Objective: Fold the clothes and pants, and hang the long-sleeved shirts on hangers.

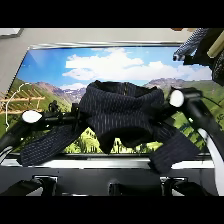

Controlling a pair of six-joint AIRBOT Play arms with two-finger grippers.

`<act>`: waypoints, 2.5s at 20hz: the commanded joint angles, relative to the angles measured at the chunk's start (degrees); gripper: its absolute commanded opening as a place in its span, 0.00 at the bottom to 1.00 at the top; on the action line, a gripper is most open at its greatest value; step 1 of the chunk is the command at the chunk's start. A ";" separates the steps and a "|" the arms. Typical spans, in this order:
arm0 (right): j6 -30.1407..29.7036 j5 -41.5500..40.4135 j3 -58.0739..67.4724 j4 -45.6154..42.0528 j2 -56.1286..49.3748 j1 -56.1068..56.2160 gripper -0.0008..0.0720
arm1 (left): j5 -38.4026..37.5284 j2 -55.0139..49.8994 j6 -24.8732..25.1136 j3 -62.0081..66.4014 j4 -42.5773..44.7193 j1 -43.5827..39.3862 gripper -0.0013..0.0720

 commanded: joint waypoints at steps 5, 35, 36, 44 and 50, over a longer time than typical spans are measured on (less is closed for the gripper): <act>13.84 -23.21 2.34 4.68 -12.48 0.00 0.03 | 11.50 -16.76 3.72 10.56 -6.51 0.37 0.02; -11.82 16.24 2.54 0.15 21.81 4.44 0.89 | -15.08 12.15 0.55 10.05 39.23 0.70 0.65; -11.32 17.77 2.54 2.51 22.64 4.46 0.89 | -15.61 13.16 0.68 8.85 39.23 0.70 0.65; -2.19 11.23 -15.19 8.26 37.53 4.46 0.87 | -13.60 25.92 0.68 -5.97 45.86 -8.35 0.65; -8.17 -0.74 -21.27 7.41 36.24 4.44 0.87 | 0.59 24.11 3.76 -11.93 47.19 -18.32 0.65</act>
